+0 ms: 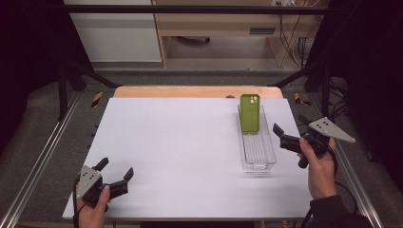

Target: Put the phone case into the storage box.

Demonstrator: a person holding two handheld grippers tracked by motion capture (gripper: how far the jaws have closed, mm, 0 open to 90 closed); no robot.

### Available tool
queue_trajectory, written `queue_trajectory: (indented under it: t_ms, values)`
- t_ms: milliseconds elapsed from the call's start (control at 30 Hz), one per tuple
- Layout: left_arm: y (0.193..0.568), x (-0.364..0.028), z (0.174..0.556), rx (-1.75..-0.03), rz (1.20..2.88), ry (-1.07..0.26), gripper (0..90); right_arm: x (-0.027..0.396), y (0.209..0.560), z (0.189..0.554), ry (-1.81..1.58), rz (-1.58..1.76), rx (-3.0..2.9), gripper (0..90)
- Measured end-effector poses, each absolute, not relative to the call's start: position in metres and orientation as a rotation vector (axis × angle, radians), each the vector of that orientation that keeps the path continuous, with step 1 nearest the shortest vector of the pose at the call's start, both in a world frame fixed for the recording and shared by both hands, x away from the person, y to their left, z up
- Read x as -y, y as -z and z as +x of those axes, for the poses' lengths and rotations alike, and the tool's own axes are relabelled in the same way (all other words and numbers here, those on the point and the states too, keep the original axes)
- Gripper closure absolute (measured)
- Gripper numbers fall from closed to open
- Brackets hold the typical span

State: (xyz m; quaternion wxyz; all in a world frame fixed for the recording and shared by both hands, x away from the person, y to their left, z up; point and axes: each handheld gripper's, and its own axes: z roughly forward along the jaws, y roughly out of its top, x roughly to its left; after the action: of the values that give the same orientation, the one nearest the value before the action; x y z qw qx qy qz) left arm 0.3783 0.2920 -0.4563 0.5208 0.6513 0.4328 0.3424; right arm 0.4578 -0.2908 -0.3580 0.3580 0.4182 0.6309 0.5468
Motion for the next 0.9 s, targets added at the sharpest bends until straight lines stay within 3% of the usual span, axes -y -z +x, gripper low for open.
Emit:
queue_trajectory:
  t_ms: [900]
  values:
    - [0.460,-0.303,0.366,-1.029,1.525,-0.803,2.5,0.319,0.384,0.435,-1.418,1.062,-1.595,2.4]
